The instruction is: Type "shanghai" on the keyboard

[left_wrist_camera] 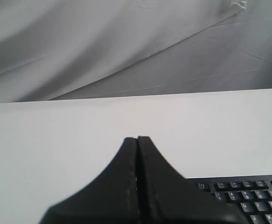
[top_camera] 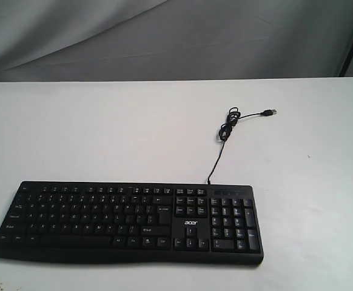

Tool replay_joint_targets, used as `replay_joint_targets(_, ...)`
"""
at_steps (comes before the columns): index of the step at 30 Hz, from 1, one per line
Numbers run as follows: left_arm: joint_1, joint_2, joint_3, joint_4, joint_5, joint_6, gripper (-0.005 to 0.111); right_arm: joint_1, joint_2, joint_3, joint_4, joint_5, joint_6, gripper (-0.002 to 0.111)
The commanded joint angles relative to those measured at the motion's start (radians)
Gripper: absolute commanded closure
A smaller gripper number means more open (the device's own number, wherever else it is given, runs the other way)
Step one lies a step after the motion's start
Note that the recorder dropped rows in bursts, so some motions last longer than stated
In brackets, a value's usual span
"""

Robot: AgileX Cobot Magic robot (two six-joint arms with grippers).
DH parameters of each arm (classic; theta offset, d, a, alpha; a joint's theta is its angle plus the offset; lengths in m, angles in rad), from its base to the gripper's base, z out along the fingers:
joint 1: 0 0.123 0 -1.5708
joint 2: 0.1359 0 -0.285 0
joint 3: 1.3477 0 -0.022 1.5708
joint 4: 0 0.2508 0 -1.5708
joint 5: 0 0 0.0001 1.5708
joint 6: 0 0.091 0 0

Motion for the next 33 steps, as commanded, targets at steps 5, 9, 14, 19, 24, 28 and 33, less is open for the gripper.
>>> replay_joint_targets(5,-0.006,-0.002,0.002,0.000,-0.011,-0.003,0.107,-0.007,0.407,-0.365,-0.486,0.956,0.084,0.108)
replay_joint_targets(9,-0.006,-0.002,0.002,0.000,-0.011,-0.003,0.107,-0.007,0.611,-0.477,0.263,1.061,-0.618,0.108)
replay_joint_targets(14,-0.006,-0.002,0.002,0.000,-0.011,-0.003,0.107,-0.003,0.889,-0.632,1.019,1.462,-1.458,0.108)
replay_joint_targets(19,-0.006,-0.002,0.002,0.000,-0.011,-0.003,0.107,0.183,1.075,-0.630,1.183,1.518,-1.736,0.108)
replay_joint_targets(24,-0.006,-0.002,0.002,0.000,-0.011,-0.003,0.107,0.438,1.147,-0.634,1.173,1.259,-1.727,0.108)
replay_joint_targets(28,-0.006,-0.002,0.002,0.000,-0.011,-0.003,0.107,0.588,1.258,-0.703,1.173,1.255,-1.703,0.108)
replay_joint_targets(33,-0.006,-0.002,0.002,0.000,-0.011,-0.003,0.107,0.841,1.561,-1.067,1.162,1.298,-1.629,0.108)
